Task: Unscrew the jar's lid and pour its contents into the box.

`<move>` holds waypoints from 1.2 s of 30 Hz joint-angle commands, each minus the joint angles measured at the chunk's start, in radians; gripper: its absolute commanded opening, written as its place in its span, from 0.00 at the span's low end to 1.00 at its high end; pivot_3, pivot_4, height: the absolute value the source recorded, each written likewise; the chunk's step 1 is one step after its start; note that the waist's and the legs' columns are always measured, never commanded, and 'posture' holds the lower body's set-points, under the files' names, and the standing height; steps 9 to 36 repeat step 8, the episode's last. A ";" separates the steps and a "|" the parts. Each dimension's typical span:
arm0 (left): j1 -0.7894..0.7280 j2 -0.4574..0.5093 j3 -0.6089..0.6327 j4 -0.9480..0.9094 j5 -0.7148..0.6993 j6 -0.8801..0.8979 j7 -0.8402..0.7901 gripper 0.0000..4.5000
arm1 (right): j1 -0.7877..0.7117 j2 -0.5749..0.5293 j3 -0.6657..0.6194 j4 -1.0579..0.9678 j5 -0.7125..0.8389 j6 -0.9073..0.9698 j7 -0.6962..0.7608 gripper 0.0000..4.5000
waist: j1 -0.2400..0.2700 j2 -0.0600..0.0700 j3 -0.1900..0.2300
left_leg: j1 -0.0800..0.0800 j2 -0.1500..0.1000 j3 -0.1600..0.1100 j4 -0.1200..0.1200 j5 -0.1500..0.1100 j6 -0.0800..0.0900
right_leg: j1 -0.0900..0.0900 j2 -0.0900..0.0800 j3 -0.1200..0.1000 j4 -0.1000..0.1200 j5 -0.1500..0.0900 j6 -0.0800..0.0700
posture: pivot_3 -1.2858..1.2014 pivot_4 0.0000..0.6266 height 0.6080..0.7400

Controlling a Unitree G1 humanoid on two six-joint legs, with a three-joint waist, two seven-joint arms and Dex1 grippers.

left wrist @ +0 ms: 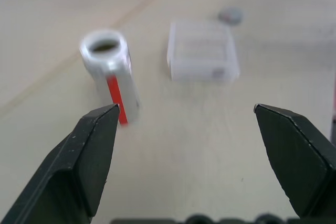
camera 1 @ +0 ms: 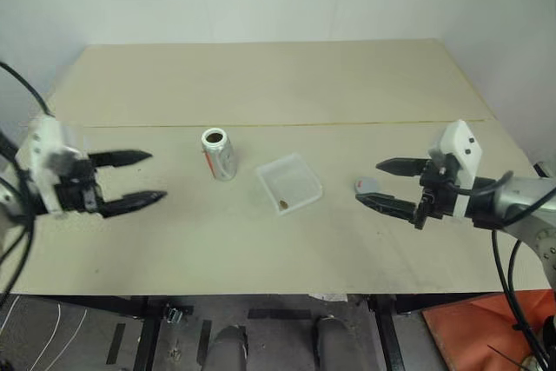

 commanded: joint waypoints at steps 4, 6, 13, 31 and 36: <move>0.038 -0.002 0.044 -0.108 -0.048 0.045 0.045 0.99 | 0.048 -0.020 -0.047 -0.049 0.009 -0.101 0.064 1.00 | -0.005 0.000 0.000 | -0.002 0.000 0.001 0.000 -0.001 0.002 | -0.001 0.000 0.000 0.002 0.000 0.000 | 0.52 0.24 1.00; 0.089 -0.004 0.079 -0.161 -0.058 0.068 0.071 0.99 | 0.029 -0.010 -0.027 -0.041 0.001 -0.110 0.045 1.00 | -0.015 0.000 0.000 | -0.002 0.000 0.001 0.000 -0.001 0.002 | -0.001 0.000 0.000 0.002 0.000 0.000 | 0.52 0.24 1.00; 0.111 -0.004 0.099 -0.193 -0.068 0.086 0.099 0.99 | 0.014 -0.004 -0.014 -0.030 -0.004 -0.121 0.041 1.00 | -0.016 0.000 0.000 | 0.000 0.001 0.001 0.000 -0.001 0.003 | -0.002 0.000 0.001 0.001 -0.001 -0.001 | 0.52 0.24 1.00; 0.111 -0.004 0.099 -0.193 -0.068 0.086 0.099 0.99 | 0.014 -0.004 -0.014 -0.030 -0.004 -0.121 0.041 1.00 | -0.016 0.000 0.000 | 0.000 0.001 0.001 0.000 -0.001 0.003 | -0.002 0.000 0.001 0.001 -0.001 -0.001 | 0.52 0.24 1.00; 0.111 -0.004 0.099 -0.193 -0.068 0.086 0.099 0.99 | 0.014 -0.004 -0.014 -0.030 -0.004 -0.121 0.041 1.00 | -0.016 0.000 0.000 | 0.000 0.001 0.001 0.000 -0.001 0.003 | -0.002 0.000 0.001 0.001 -0.001 -0.001 | 0.52 0.24 1.00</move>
